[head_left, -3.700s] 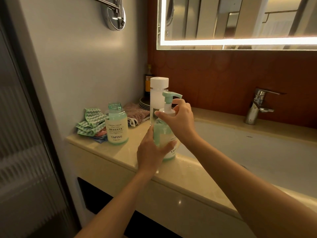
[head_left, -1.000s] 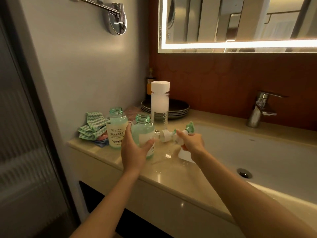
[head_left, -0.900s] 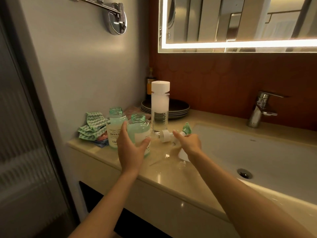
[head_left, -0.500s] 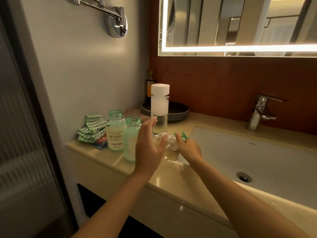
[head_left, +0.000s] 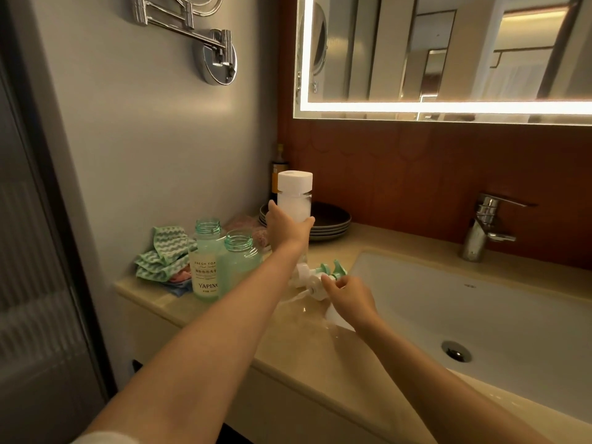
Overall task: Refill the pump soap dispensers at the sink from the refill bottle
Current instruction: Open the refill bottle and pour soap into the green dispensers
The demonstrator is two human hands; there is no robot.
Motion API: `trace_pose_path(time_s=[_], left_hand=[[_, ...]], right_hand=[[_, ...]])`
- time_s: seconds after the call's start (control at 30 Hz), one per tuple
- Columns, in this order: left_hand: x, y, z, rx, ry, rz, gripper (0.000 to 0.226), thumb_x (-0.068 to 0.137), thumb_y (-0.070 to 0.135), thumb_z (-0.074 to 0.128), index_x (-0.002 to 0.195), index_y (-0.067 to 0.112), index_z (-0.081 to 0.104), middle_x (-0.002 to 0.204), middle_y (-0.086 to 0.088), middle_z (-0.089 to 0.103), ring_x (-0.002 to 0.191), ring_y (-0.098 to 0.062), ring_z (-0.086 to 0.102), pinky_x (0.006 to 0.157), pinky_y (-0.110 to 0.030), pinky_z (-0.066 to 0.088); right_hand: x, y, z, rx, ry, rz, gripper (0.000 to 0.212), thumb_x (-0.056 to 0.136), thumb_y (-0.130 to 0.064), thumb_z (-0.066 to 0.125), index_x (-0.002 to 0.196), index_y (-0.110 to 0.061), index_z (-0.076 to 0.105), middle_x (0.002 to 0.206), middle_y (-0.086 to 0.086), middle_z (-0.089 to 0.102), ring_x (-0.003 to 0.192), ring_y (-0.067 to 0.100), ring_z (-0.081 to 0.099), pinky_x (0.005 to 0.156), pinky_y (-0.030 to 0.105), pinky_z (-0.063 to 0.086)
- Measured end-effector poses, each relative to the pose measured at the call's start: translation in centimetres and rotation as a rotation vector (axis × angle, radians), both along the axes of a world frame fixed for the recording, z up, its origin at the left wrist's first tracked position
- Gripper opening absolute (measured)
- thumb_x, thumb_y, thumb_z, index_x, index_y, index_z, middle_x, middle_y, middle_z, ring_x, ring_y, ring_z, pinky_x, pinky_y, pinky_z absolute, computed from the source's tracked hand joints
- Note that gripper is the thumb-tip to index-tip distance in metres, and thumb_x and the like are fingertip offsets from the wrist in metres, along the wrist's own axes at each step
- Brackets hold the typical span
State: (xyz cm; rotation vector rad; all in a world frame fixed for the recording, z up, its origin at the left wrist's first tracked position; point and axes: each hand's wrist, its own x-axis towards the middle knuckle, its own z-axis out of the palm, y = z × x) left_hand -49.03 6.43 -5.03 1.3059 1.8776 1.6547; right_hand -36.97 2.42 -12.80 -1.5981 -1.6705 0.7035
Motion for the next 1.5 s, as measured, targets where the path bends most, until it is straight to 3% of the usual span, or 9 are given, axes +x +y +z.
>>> trace_pose_path(time_s=[0.17, 0.33, 0.57, 0.83, 1.07, 1.27, 1.37, 1.43, 1.5], left_hand=[[-0.5, 2.5, 0.4, -0.066, -0.068, 0.022, 0.102, 0.068, 0.028, 0.082, 0.144, 0.01, 0.016, 0.138, -0.015, 0.041, 0.124, -0.032, 0.044, 0.098, -0.046, 0.043], [-0.8, 3.4, 0.2, -0.109, 0.01, 0.014, 0.074, 0.068, 0.032, 0.081, 0.123, 0.008, 0.039, 0.125, -0.012, 0.053, 0.111, -0.03, 0.053, 0.088, -0.04, 0.046], [-1.3, 3.5, 0.8, -0.099, 0.034, 0.024, 0.072, 0.066, 0.033, 0.082, 0.121, 0.008, 0.043, 0.123, -0.011, 0.056, 0.111, -0.028, 0.054, 0.084, -0.036, 0.046], [-1.6, 2.8, 6.8, 0.064, 0.098, -0.044, 0.075, 0.063, 0.034, 0.084, 0.121, 0.009, 0.043, 0.119, -0.009, 0.056, 0.108, -0.026, 0.056, 0.087, -0.036, 0.05], [-1.6, -0.5, 10.2, 0.16, 0.102, -0.123, 0.076, 0.062, 0.039, 0.083, 0.123, 0.01, 0.046, 0.117, -0.005, 0.056, 0.105, -0.021, 0.055, 0.084, -0.032, 0.05], [-0.7, -5.4, 9.9, 0.174, 0.066, -0.265, 0.072, 0.061, 0.037, 0.084, 0.12, 0.014, 0.047, 0.111, -0.001, 0.057, 0.101, -0.019, 0.056, 0.086, -0.037, 0.052], [0.6, -7.4, 7.7, 0.134, 0.006, -0.342, 0.073, 0.06, 0.035, 0.084, 0.121, 0.016, 0.048, 0.113, -0.002, 0.058, 0.102, -0.019, 0.057, 0.084, -0.036, 0.053], [1.5, -8.6, 5.8, 0.112, -0.041, -0.386, 0.073, 0.058, 0.034, 0.086, 0.119, 0.017, 0.05, 0.111, -0.001, 0.06, 0.1, -0.018, 0.059, 0.084, -0.037, 0.054], [2.3, -9.8, 3.8, 0.094, -0.055, -0.411, 0.071, 0.057, 0.033, 0.087, 0.116, 0.017, 0.052, 0.109, -0.001, 0.062, 0.099, -0.018, 0.06, 0.085, -0.037, 0.054]], right_hand=[[0.3, 0.0, -0.1, 0.015, 0.006, 0.032, 0.029, 0.09, -0.044, 0.051, 0.09, -0.016, 0.058, 0.086, 0.001, 0.06, 0.083, 0.016, 0.058, 0.074, 0.031, 0.048], [0.0, 0.2, -0.4, 0.024, 0.015, 0.041, 0.029, 0.09, -0.044, 0.051, 0.088, -0.015, 0.058, 0.089, 0.003, 0.062, 0.085, 0.019, 0.059, 0.078, 0.035, 0.05], [-0.5, 0.7, -0.6, 0.045, 0.005, 0.016, 0.032, 0.089, -0.046, 0.051, 0.086, -0.015, 0.06, 0.084, 0.001, 0.062, 0.079, 0.016, 0.059, 0.073, 0.032, 0.05], [-1.8, 1.9, -0.8, 0.018, -0.036, -0.094, 0.041, 0.084, -0.055, 0.052, 0.091, -0.016, 0.063, 0.088, 0.002, 0.064, 0.083, 0.019, 0.06, 0.075, 0.036, 0.051], [-2.3, 1.4, 0.2, -0.013, -0.002, -0.018, 0.044, 0.091, -0.048, 0.047, 0.086, -0.009, 0.066, 0.082, 0.005, 0.065, 0.074, 0.018, 0.058, 0.061, 0.029, 0.042], [1.9, 0.4, 1.6, 0.059, 0.063, -0.123, 0.045, 0.096, -0.041, 0.039, 0.073, -0.007, 0.058, 0.085, 0.019, 0.066, 0.066, 0.02, 0.048, 0.063, 0.032, 0.038], [4.8, -0.5, 3.1, 0.145, 0.187, -0.187, 0.047, 0.096, -0.041, 0.039, 0.079, -0.003, 0.06, 0.091, 0.023, 0.065, 0.07, 0.025, 0.052, 0.066, 0.041, 0.046], [6.1, -1.6, 4.8, 0.229, 0.256, -0.199, 0.046, 0.096, -0.042, 0.038, 0.085, -0.004, 0.062, 0.087, 0.017, 0.065, 0.078, 0.027, 0.058, 0.073, 0.043, 0.049], [6.8, -3.2, 7.0, 0.346, 0.305, -0.159, 0.04, 0.096, -0.041, 0.039, 0.087, -0.009, 0.061, 0.079, 0.006, 0.062, 0.079, 0.022, 0.058, 0.066, 0.032, 0.046]])
